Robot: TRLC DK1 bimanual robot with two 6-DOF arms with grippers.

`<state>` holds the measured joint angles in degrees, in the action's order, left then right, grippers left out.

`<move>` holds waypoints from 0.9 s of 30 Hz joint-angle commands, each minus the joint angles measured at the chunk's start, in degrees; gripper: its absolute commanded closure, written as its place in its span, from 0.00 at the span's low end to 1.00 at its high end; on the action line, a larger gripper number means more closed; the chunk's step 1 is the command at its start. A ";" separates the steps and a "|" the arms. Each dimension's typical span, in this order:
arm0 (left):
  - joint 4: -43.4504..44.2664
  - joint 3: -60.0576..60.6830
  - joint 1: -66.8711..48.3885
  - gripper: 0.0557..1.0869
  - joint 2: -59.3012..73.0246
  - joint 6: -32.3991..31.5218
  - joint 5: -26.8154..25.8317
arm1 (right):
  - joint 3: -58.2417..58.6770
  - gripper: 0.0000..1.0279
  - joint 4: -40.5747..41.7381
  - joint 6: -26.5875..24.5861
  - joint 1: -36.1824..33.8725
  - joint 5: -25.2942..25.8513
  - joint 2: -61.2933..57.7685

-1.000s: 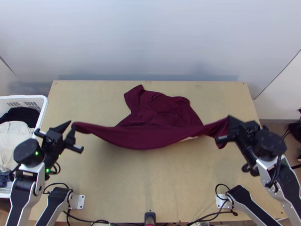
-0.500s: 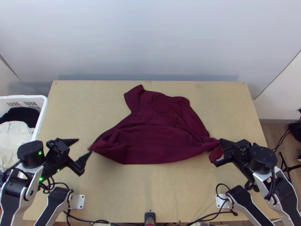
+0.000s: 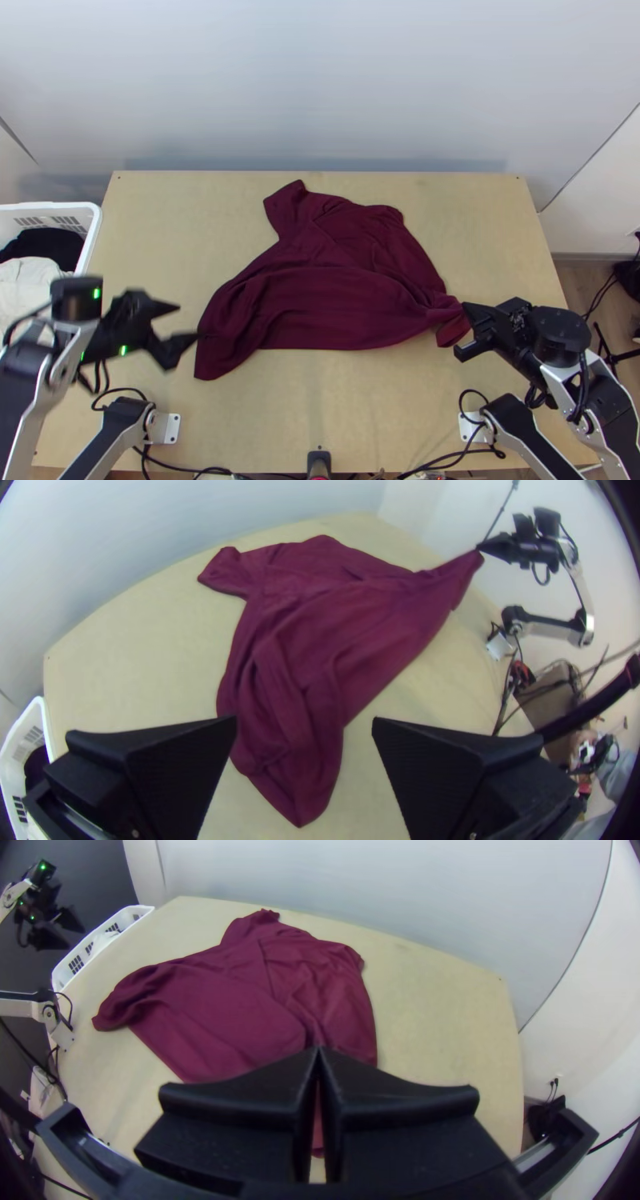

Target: Fold the t-shirt

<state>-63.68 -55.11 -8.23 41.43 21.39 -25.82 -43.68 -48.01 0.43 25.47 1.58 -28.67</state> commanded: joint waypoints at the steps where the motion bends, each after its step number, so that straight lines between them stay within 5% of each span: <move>1: 12.53 -6.15 4.54 0.05 16.23 -11.81 -0.63 | -0.18 0.97 0.64 0.72 -1.74 -0.53 -0.07; 5: 18.86 -11.07 -1.79 0.05 25.81 -23.23 0.86 | -0.62 0.97 0.64 0.72 -1.92 -0.44 -0.07; 10: 21.05 -17.05 -9.17 0.05 39.17 -29.82 1.65 | -0.79 0.97 0.72 0.54 -2.80 -0.53 -0.25; 19: 20.35 -27.68 -14.62 0.05 60.26 -32.81 2.27 | -0.79 0.97 0.99 0.19 -4.29 -0.53 -0.25; 27: 20.53 -38.58 -15.68 0.05 73.79 -35.01 8.07 | -1.06 0.97 0.99 0.28 -5.96 -0.53 -0.16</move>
<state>-43.13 -85.21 -22.22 103.57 -11.70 -21.28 -44.47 -47.09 0.78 20.78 1.04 -28.86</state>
